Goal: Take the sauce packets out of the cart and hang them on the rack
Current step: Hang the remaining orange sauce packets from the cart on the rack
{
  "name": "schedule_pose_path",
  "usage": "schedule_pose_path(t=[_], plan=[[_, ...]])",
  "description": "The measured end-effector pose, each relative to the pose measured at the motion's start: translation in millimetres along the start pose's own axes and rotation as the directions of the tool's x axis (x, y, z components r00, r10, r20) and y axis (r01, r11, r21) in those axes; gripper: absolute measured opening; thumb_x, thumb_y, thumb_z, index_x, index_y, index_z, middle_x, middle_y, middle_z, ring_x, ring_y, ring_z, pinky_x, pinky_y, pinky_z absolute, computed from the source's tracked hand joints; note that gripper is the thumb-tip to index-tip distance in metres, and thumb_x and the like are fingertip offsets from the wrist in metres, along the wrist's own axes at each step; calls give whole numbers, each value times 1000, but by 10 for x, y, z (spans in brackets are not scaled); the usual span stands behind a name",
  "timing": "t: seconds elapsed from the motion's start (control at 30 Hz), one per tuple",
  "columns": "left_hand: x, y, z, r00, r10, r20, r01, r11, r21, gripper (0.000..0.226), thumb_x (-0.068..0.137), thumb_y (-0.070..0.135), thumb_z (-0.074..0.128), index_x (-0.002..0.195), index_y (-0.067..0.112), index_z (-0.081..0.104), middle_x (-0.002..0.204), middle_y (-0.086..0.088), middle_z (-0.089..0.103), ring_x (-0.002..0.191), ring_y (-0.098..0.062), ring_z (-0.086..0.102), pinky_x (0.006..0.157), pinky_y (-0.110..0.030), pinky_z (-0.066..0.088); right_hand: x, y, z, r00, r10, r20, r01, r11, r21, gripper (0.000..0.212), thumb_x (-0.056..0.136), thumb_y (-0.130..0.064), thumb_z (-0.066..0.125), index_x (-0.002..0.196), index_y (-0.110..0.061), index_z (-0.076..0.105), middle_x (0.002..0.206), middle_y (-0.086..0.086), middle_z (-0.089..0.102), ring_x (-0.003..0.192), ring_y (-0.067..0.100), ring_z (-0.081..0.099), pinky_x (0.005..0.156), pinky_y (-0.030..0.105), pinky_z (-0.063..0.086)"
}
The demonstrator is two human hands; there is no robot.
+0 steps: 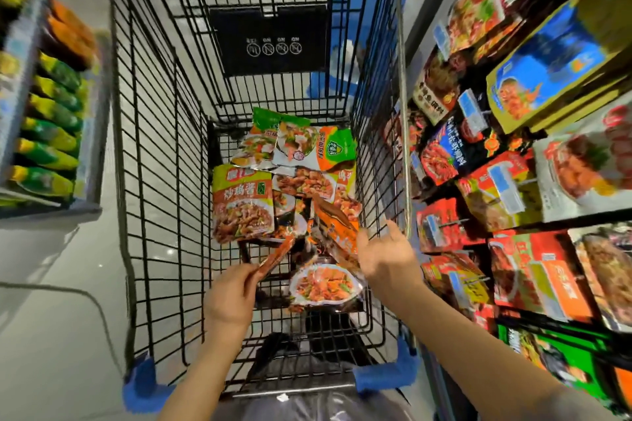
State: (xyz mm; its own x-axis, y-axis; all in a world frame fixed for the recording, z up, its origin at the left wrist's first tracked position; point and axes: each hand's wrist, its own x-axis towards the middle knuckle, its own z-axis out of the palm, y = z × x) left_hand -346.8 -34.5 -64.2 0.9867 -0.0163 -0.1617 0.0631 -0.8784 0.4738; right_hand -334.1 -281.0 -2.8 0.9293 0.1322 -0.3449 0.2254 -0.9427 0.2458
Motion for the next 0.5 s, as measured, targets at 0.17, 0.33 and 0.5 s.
schedule_pose_path(t=[0.17, 0.33, 0.5], plan=[[-72, -165, -154, 998, 34, -44, -38, 995, -96, 11, 82, 6, 66, 91, 9, 70, 79, -2, 65, 69, -18, 57, 56, -24, 35, 178, -282, -73, 970, 183, 160, -219, 943, 250, 41, 85, -1, 47, 123, -11, 35, 93, 5, 65, 85, 26, 64, 70, 33, 45], [31, -147, -626, 963, 256, -89, -256, 967, 10, 18, 78, 5, 70, 94, 12, 72, 82, -5, 70, 70, -24, 65, 57, -26, 45, -3, -467, -187, 946, 302, 122, -326, 878, 351, 38, 91, -10, 45, 128, -16, 40, 91, 5, 68, 83, 28, 67, 58, 30, 38], [263, 223, -1483, 454, 869, -197, -824, 493, 278, 27, 68, 17, 82, 92, 8, 72, 74, -6, 72, 63, -22, 68, 61, -34, 55, -597, -329, -766, 821, 530, -212, -386, 789, 478, 24, 91, -33, 42, 107, -25, 58, 86, 3, 71, 82, 28, 67, 61, 35, 49]])
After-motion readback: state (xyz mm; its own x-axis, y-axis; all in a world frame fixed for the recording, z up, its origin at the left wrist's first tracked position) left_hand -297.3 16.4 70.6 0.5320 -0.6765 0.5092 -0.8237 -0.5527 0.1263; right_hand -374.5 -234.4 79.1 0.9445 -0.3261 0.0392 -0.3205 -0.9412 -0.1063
